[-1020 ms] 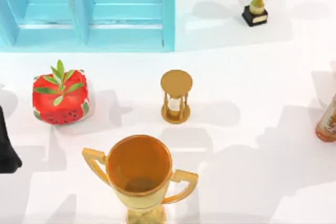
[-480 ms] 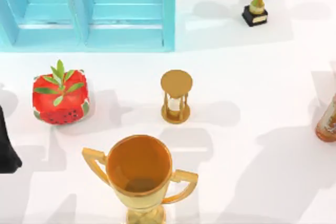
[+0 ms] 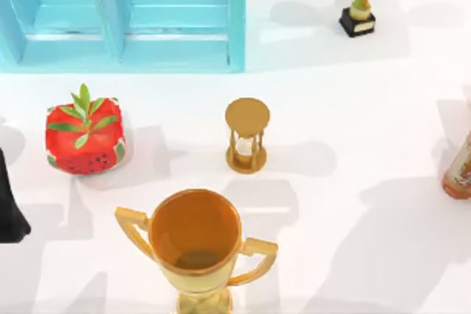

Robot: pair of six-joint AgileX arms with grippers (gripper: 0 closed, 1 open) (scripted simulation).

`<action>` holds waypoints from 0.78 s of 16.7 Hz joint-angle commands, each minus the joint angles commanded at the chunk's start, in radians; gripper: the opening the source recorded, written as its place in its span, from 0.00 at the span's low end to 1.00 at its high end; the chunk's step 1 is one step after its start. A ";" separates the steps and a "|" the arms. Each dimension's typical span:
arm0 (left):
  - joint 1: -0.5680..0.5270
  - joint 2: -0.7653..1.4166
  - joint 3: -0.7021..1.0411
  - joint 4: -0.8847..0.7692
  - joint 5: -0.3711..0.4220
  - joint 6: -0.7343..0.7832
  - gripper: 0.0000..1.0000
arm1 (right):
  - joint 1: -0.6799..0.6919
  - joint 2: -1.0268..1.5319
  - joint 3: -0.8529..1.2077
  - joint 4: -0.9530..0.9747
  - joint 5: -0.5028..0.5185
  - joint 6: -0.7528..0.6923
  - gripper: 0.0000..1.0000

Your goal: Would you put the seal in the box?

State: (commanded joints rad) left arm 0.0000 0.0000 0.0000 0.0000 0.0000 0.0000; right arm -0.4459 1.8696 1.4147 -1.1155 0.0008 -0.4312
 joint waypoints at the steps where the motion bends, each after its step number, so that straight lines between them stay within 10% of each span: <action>1: 0.000 0.000 0.000 0.000 0.000 0.000 1.00 | 0.000 0.000 0.000 0.000 0.000 0.000 0.45; 8: 0.000 0.000 0.000 0.000 0.000 0.000 1.00 | 0.000 0.000 0.000 0.000 0.000 0.000 0.98; 13: 0.000 0.000 0.000 0.000 0.000 0.000 1.00 | 0.000 0.000 0.000 0.000 0.000 0.000 1.00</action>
State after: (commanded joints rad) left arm 0.0000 0.0000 0.0000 0.0000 0.0000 0.0000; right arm -0.4459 1.8696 1.4147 -1.1155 0.0008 -0.4312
